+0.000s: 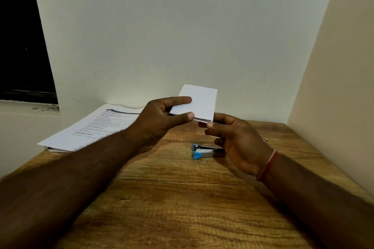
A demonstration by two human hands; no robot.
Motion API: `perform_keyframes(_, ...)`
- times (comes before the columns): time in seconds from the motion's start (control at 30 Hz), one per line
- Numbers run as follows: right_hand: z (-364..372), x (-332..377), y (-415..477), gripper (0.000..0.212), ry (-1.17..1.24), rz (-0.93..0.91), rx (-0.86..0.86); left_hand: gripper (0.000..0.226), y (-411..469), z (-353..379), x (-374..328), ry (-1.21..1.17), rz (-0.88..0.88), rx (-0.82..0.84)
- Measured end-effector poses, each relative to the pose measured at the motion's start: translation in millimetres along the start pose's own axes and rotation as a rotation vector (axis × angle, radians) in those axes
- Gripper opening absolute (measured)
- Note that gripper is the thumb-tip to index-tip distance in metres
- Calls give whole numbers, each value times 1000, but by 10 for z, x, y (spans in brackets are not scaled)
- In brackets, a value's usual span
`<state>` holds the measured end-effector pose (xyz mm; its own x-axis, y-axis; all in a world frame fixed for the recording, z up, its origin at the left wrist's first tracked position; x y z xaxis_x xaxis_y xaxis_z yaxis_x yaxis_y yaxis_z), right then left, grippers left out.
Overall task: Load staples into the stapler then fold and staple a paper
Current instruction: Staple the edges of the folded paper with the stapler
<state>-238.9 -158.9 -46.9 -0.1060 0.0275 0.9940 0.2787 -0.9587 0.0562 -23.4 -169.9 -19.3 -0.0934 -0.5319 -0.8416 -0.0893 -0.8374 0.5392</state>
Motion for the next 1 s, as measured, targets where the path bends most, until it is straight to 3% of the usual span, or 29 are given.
perform_keyframes(0.13,-62,-2,42,35,171,56,-17,31,-13,-9,-83,67,48,5)
perform_keyframes(0.23,-134,39,69,29,152,20,-24,17,-4,-23,-154,211,84,6)
perform_keyframes(0.47,-100,106,54,26,97,-82,33,16,-1,30,-125,282,68,37)
perform_keyframes(0.73,74,156,-33,52,0,-159,209,15,39,-68,79,-8,-95,-84)
perform_keyframes(1.0,51,165,-32,58,-21,-165,208,14,17,-8,135,-127,-175,-75)
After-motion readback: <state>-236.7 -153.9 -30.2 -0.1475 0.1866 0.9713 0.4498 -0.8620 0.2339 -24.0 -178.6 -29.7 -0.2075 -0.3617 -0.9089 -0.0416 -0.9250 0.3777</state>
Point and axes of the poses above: each hand's wrist, its own y-axis towards the middle knuckle, its own z-axis out of the palm, x = y × z, the point moved 9 cm from there along y, towards the middle knuckle, and after that the axes turned 7 degrees about z, right-handed, at the moved point
